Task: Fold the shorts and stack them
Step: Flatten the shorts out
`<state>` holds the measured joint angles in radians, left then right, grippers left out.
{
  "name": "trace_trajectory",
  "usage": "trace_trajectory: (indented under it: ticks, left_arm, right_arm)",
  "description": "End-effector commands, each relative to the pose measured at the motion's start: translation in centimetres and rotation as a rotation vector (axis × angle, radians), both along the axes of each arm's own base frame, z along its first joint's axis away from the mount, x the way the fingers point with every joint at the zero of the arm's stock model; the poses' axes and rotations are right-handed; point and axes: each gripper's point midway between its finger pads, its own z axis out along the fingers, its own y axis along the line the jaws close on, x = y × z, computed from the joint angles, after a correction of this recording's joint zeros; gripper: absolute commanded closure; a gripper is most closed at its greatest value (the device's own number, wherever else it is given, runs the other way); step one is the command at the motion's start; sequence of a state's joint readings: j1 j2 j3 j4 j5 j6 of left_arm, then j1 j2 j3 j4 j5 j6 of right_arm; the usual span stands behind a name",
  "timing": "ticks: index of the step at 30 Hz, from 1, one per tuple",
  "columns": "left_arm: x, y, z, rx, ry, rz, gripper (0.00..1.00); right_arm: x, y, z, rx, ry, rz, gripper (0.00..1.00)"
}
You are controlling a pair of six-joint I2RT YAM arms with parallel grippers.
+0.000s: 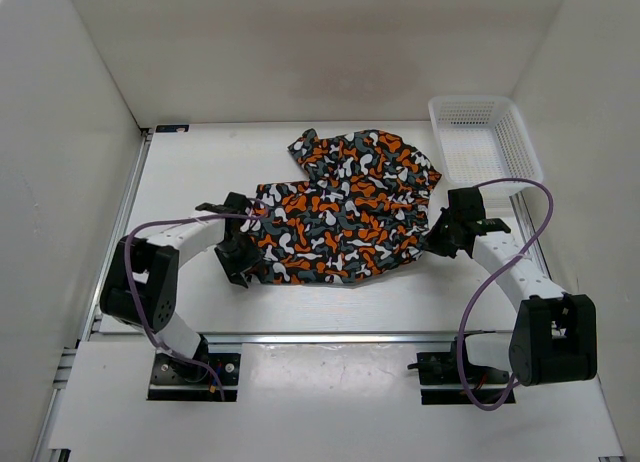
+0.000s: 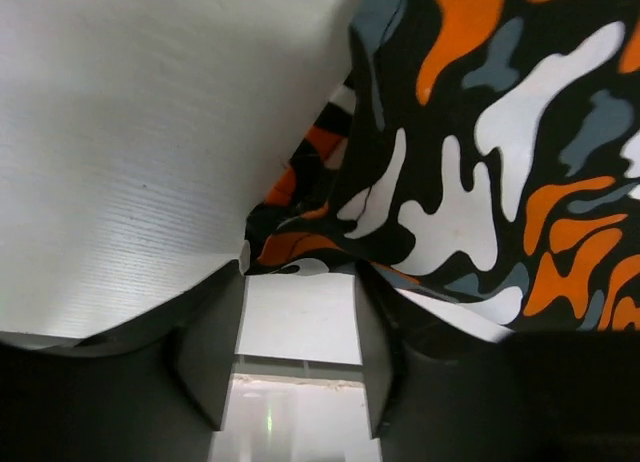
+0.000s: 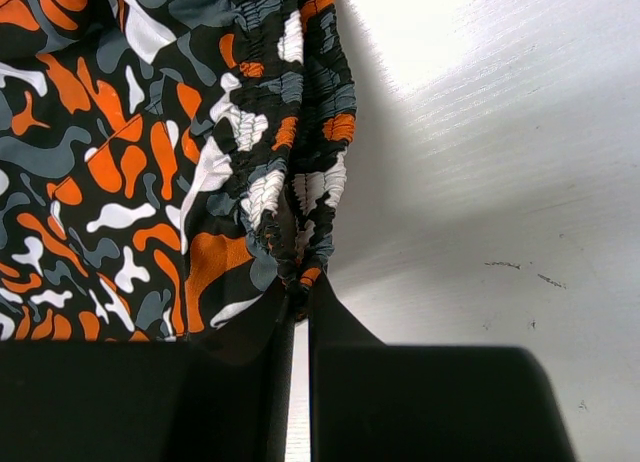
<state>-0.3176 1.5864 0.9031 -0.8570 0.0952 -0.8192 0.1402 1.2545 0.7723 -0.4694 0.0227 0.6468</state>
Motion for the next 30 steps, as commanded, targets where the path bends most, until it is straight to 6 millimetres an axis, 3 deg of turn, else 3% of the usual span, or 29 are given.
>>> trace_trajectory:
  ticks: [1,3,12,19,22,24,25,26,30]
  left_arm:
    - [2.5,-0.2,1.5,0.008,-0.105,-0.003,0.40]
    - [2.9,-0.1,0.8,0.024,-0.094,-0.002,0.35]
    - [5.0,-0.9,-1.6,0.063,-0.052,-0.064,0.35]
    - [4.7,-0.6,-2.3,0.080,-0.031,-0.073,0.38]
    - [4.1,-0.7,-2.7,0.085,-0.013,-0.083,0.47]
    - [4.1,-0.7,-2.7,0.085,-0.013,-0.083,0.66]
    - [4.1,-0.7,-2.7,0.085,-0.013,-0.083,0.83]
    - [4.1,-0.7,-2.7,0.085,-0.013,-0.083,0.90]
    - [3.9,-0.6,-1.7,0.081,-0.026,-0.083,0.90]
  right_arm:
    - [0.7,0.0,1.2,-0.003,-0.045,0.015,0.99]
    - [0.7,0.0,1.2,-0.003,-0.045,0.015,0.99]
    - [0.6,-0.1,1.1,-0.011,-0.037,0.010,0.99]
    - [0.6,-0.3,1.0,-0.019,-0.038,0.005,0.99]
    - [0.6,-0.3,1.0,-0.019,-0.038,0.005,0.99]
    - [0.6,-0.3,1.0,-0.019,-0.038,0.005,0.99]
    - [0.6,-0.3,1.0,-0.019,-0.038,0.005,0.99]
    - [0.6,-0.3,1.0,-0.019,-0.038,0.005,0.99]
    - [0.6,-0.3,1.0,-0.019,-0.038,0.005,0.99]
